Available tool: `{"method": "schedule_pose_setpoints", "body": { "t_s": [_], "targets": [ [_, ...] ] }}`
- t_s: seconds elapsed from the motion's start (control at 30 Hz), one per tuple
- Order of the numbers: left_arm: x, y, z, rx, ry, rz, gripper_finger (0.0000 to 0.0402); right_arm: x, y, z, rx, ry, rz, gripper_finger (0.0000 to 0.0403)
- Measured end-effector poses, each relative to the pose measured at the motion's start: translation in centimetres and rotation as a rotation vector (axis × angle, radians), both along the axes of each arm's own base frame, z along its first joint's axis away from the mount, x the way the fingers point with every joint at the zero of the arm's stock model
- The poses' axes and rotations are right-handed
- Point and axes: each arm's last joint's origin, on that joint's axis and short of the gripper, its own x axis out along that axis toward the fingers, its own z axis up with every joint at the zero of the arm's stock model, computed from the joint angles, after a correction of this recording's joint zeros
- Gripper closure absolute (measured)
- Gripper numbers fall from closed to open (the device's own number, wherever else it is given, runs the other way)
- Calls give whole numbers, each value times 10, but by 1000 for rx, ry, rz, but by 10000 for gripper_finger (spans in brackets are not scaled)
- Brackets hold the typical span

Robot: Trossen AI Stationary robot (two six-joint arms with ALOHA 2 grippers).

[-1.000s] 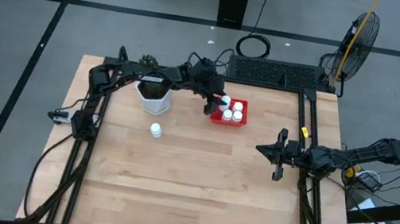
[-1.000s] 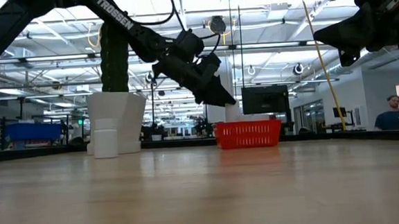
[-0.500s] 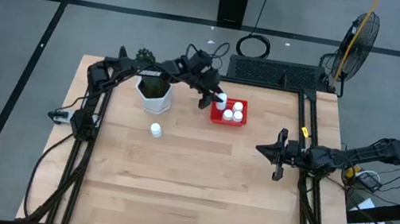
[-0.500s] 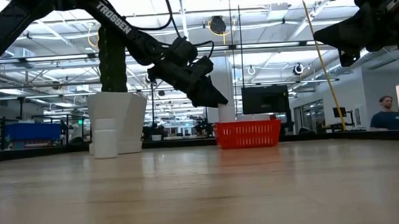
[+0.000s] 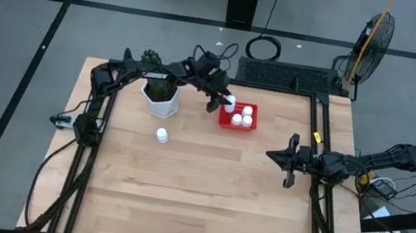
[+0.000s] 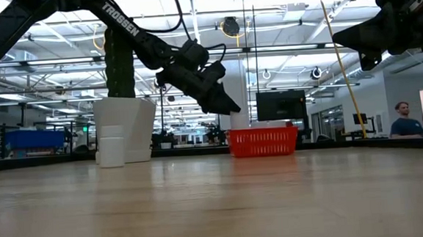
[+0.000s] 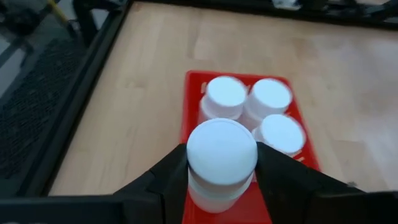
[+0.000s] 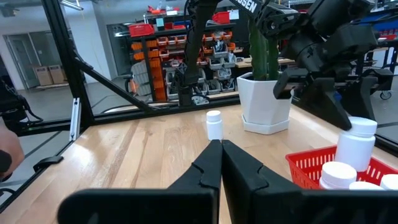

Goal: Pick and place pill bottles into a basket
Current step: Put the white pill bottle into the red bin

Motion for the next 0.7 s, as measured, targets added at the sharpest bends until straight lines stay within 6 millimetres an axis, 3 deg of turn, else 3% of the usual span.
{"method": "schedule_pose_setpoints", "body": {
  "t_s": [0.13,0.4,0.7],
  "targets": [
    [1,-2,-1,12,17,8,214,0,0,0,0,0,0,399],
    [1,-1,-7,23,36,26,242,0,0,0,0,0,0,399],
    [5,-1,-19,12,55,30,212,0,0,0,0,0,0,399]
  ]
}}
